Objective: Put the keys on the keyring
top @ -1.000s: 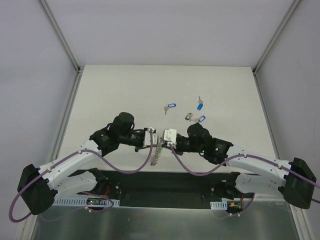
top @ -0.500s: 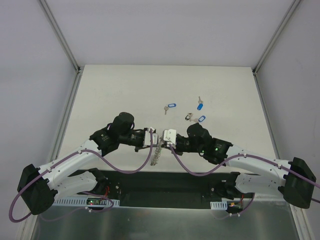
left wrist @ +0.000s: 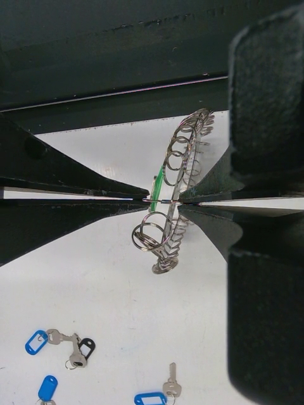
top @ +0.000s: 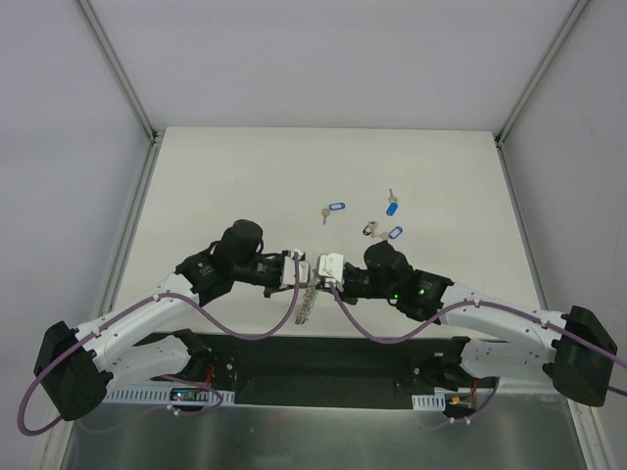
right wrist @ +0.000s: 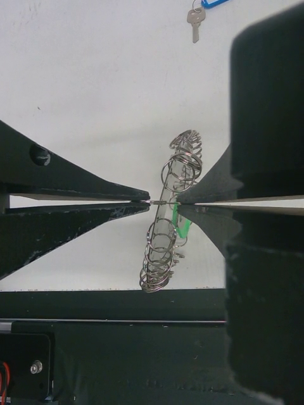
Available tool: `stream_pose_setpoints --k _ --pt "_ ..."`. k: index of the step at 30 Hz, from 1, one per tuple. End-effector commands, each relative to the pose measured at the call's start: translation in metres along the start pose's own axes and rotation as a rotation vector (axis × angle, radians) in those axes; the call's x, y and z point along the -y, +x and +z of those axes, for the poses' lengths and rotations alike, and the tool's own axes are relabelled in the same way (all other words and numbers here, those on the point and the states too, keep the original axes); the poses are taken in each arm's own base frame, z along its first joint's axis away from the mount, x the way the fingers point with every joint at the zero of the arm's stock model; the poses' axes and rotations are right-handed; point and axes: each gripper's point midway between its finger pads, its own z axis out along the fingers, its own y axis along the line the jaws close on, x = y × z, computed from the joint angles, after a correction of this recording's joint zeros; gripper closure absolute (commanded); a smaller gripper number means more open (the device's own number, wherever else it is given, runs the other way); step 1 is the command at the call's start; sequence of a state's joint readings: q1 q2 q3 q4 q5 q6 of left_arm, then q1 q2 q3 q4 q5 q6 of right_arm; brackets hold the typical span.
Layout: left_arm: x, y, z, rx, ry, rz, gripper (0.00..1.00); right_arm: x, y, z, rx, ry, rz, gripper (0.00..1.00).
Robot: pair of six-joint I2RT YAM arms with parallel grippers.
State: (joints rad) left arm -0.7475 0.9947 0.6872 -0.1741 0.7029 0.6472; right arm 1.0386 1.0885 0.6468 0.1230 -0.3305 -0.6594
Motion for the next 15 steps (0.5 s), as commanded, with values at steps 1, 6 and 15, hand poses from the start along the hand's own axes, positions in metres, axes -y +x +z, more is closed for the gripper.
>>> stream_pose_setpoints --k 1,6,15 --pt "0.0022 -0.0230 0.0006 0.069 0.038 0.048 1.00 0.0070 -0.0330 0.0029 0.098 0.006 -0.042 0.99" --pt "0.0047 -0.0240 0.0011 0.077 0.053 0.039 1.00 0.0087 -0.0353 0.0051 0.112 0.024 -0.050 0.99" --pt "0.0049 -0.0267 0.0016 0.083 0.061 0.027 1.00 0.0096 -0.0388 0.0059 0.128 0.040 -0.048 0.99"
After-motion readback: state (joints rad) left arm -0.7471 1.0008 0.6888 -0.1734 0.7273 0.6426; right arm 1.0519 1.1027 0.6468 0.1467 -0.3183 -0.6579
